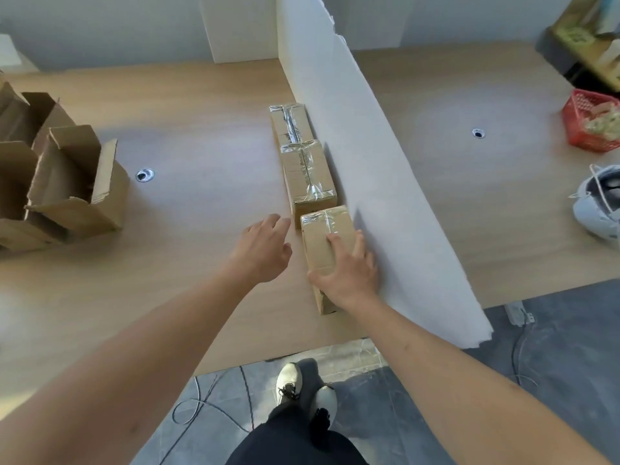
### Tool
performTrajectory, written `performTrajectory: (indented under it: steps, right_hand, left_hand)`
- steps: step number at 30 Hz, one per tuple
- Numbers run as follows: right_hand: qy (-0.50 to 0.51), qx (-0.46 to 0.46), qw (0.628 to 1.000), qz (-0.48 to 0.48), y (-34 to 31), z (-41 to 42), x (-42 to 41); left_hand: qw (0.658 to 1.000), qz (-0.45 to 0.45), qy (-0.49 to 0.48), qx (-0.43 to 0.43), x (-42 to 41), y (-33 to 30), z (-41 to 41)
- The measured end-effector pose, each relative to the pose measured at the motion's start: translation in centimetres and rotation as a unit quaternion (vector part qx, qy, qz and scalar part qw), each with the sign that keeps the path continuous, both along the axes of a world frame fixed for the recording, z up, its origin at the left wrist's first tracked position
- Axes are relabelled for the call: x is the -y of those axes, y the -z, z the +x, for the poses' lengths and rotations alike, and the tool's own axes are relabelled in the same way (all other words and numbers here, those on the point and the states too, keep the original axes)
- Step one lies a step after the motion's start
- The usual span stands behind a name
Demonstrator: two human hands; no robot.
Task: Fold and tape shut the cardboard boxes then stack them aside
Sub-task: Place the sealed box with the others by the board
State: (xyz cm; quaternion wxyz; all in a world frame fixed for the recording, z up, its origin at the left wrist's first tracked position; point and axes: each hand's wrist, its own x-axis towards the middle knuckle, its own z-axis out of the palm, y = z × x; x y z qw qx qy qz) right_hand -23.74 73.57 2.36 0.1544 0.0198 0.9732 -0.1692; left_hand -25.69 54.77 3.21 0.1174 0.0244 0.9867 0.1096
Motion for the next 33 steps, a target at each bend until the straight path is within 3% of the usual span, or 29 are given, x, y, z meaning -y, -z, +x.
performTrajectory:
  steps: [19,27,33]
  right_hand:
    - [-0.01,-0.032,0.999,0.013,7.9,-3.2,1.7]
    - [-0.033,-0.06,0.998,-0.003,4.1,-3.4,3.2]
    - [-0.109,-0.059,0.992,-0.015,-1.8,-3.7,4.9]
  left_hand:
    - [0.998,0.015,0.035,0.042,2.3,6.8,-2.2]
    - [0.998,0.021,0.047,0.038,2.9,4.3,-1.7]
    - [0.999,0.006,0.036,0.007,4.4,0.0,-0.2]
